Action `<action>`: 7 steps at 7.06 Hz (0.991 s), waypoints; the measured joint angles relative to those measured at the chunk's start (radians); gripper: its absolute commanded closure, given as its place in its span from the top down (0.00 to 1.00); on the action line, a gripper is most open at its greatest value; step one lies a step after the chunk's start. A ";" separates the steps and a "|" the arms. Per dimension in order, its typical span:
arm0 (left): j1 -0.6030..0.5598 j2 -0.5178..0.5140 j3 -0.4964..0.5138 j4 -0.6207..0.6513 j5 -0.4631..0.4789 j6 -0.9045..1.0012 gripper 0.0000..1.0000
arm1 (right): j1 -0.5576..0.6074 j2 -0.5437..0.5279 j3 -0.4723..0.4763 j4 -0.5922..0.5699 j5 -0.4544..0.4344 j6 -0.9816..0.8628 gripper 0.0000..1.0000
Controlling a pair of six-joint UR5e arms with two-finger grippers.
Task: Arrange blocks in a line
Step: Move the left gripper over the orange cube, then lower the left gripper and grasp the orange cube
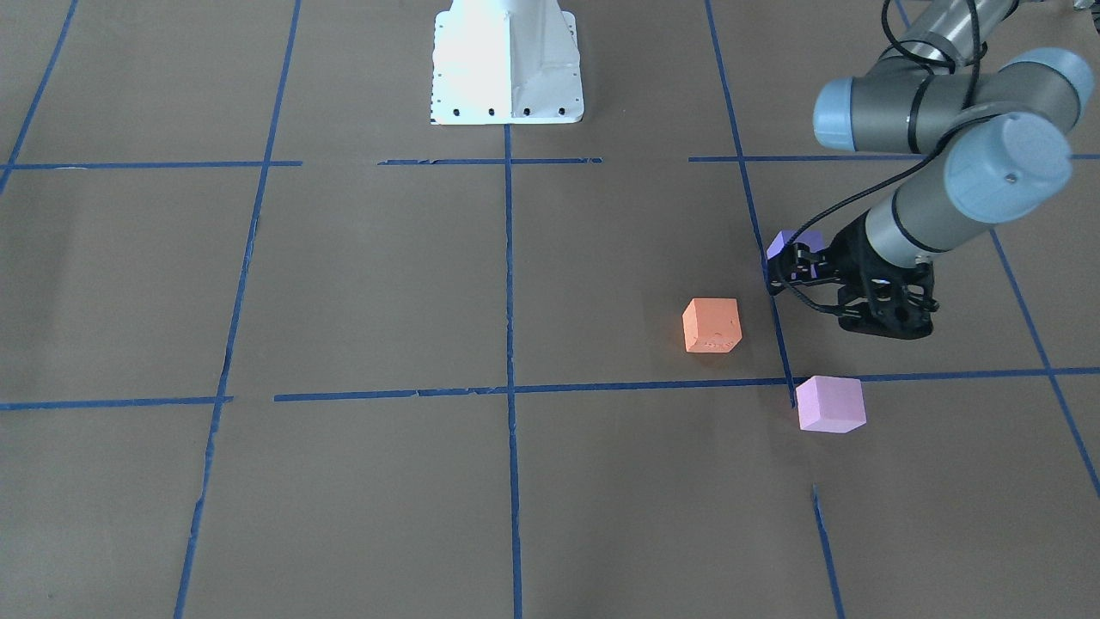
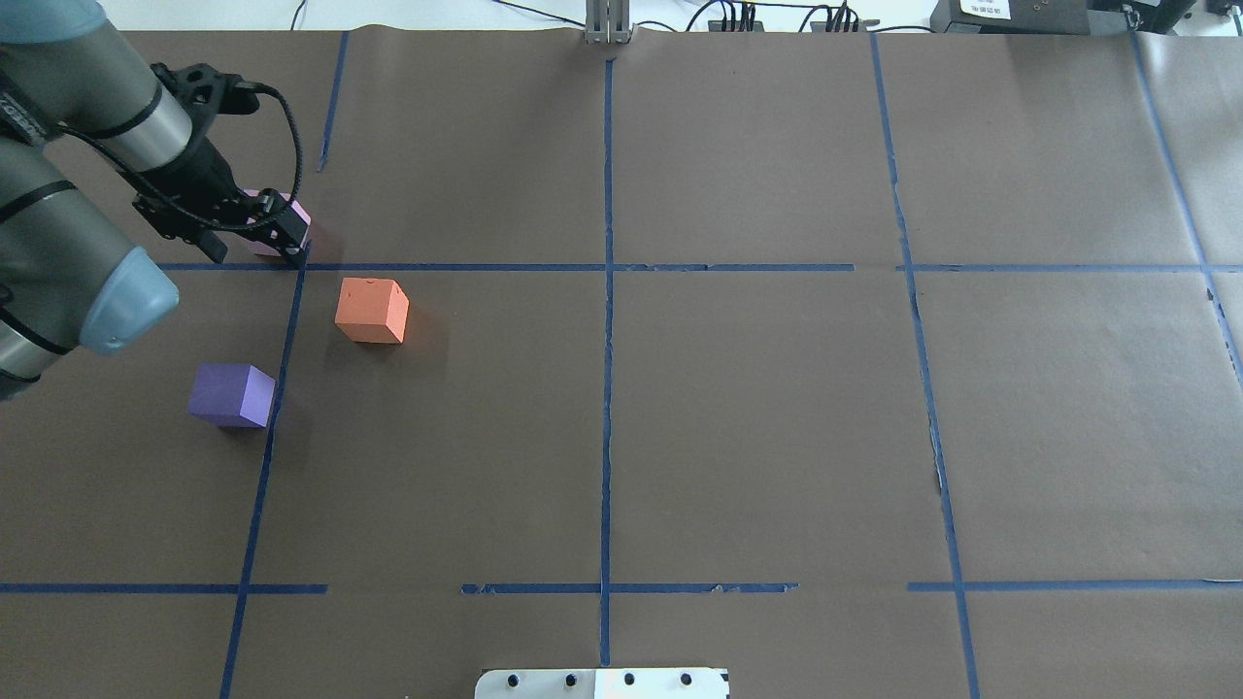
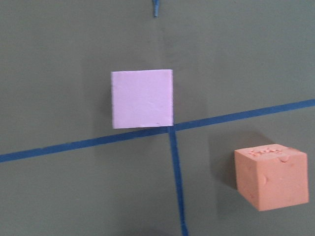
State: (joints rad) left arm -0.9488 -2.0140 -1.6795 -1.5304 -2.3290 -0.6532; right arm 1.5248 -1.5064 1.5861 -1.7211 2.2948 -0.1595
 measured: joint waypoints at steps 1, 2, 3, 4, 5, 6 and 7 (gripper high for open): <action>0.036 -0.015 0.002 -0.007 0.010 -0.060 1.00 | 0.000 0.000 0.000 0.000 0.000 0.000 1.00; 0.060 -0.025 0.009 -0.031 0.013 -0.099 1.00 | 0.000 0.000 0.000 0.000 0.000 0.000 1.00; 0.074 -0.032 0.026 -0.071 0.013 -0.118 1.00 | 0.000 0.000 0.000 0.000 0.000 0.000 1.00; 0.081 -0.038 0.046 -0.110 0.013 -0.130 1.00 | 0.000 0.000 0.000 0.000 0.000 0.000 1.00; 0.084 -0.040 0.067 -0.139 0.011 -0.140 1.00 | 0.000 0.000 0.000 0.000 0.000 0.000 1.00; 0.086 -0.041 0.088 -0.160 0.011 -0.158 1.00 | 0.000 0.000 0.000 0.000 0.000 0.000 1.00; 0.089 -0.042 0.109 -0.182 0.011 -0.181 1.00 | 0.000 0.000 0.000 0.000 0.000 0.000 1.00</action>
State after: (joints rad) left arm -0.8597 -2.0565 -1.5703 -1.7123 -2.3182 -0.8345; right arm 1.5248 -1.5064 1.5861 -1.7211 2.2948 -0.1595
